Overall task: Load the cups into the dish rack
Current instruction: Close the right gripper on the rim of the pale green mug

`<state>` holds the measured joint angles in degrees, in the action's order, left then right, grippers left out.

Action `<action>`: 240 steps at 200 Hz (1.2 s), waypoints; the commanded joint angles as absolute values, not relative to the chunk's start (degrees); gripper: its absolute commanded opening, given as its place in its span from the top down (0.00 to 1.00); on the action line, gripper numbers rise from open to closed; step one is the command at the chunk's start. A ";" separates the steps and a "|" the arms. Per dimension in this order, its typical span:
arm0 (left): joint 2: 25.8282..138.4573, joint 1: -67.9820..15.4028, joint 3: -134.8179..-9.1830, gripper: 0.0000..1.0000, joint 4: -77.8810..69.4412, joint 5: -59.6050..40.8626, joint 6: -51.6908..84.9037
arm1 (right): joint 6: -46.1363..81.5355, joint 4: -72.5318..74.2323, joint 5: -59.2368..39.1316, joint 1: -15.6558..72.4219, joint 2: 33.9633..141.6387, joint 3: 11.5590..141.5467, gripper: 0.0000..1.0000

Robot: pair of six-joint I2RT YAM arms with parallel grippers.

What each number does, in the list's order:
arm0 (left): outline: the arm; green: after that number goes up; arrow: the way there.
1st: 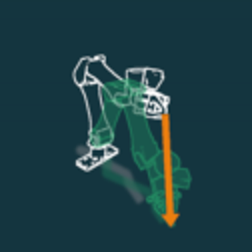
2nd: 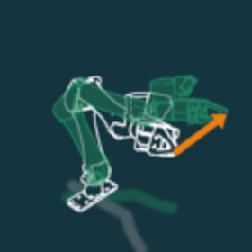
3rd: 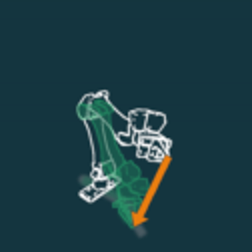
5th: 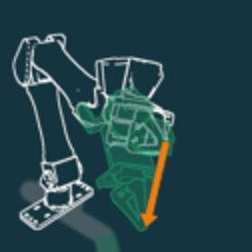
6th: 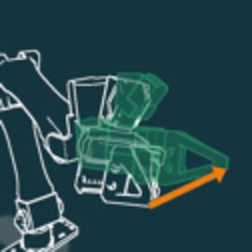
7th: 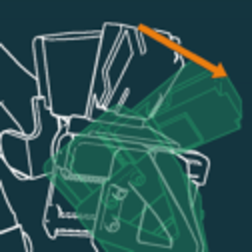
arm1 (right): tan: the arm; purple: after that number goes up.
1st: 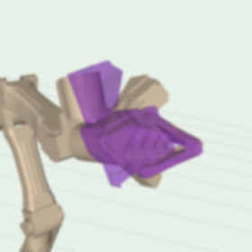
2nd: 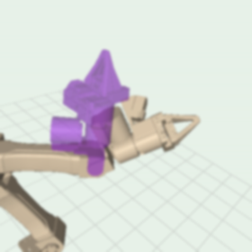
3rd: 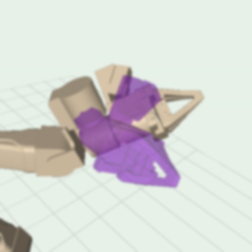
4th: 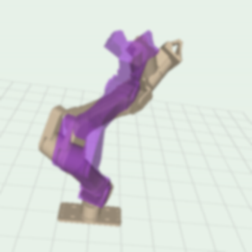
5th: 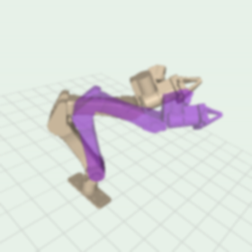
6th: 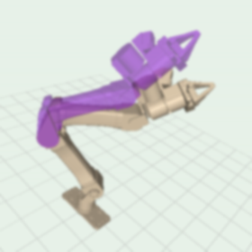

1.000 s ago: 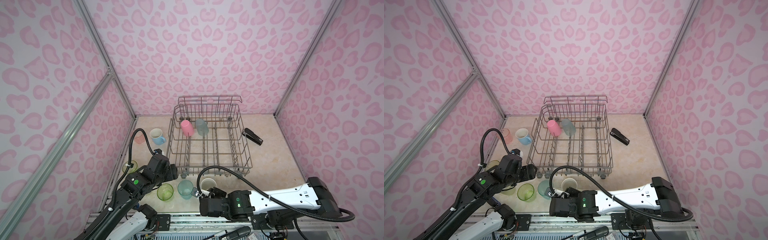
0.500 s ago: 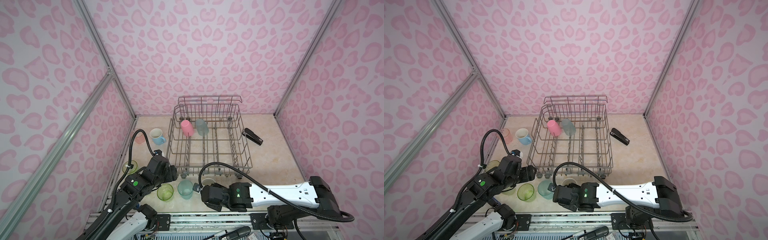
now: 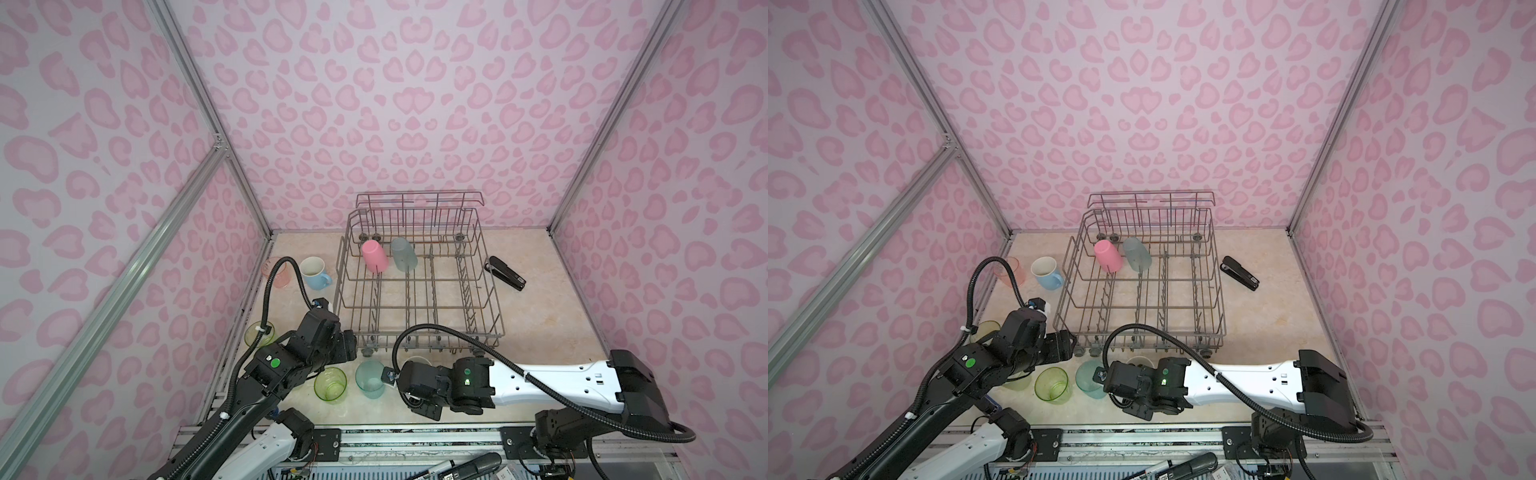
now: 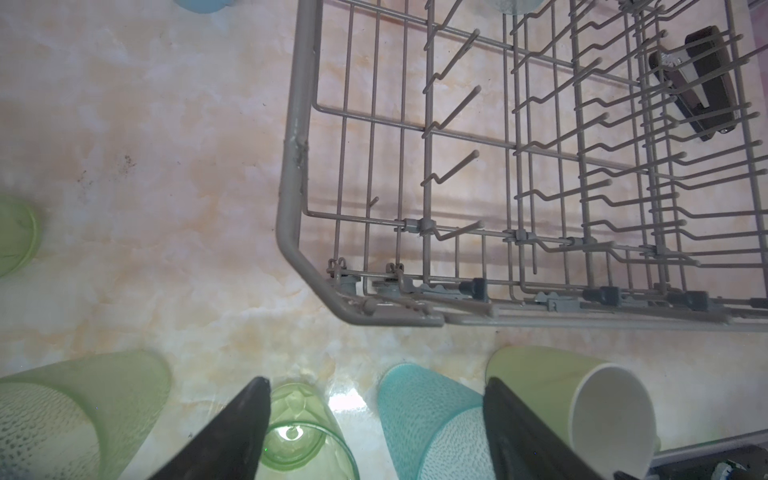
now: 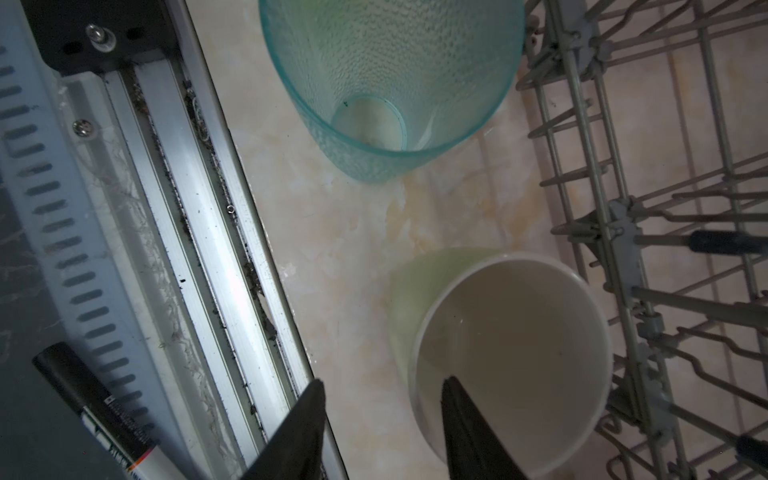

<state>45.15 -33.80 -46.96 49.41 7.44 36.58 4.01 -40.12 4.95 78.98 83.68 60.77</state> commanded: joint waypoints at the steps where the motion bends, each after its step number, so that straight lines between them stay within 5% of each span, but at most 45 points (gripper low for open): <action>1: 45.09 -33.75 -46.90 0.18 47.99 7.42 35.69 | 2.82 -40.41 4.32 78.50 84.96 61.55 0.56; 176: 43.22 -33.75 -45.83 0.14 47.42 7.62 34.68 | 0.53 -39.10 1.41 75.51 91.99 62.60 0.76; 240: 43.06 -33.73 -45.94 0.14 47.46 7.91 34.98 | 0.35 -39.67 1.51 75.23 91.87 63.15 0.90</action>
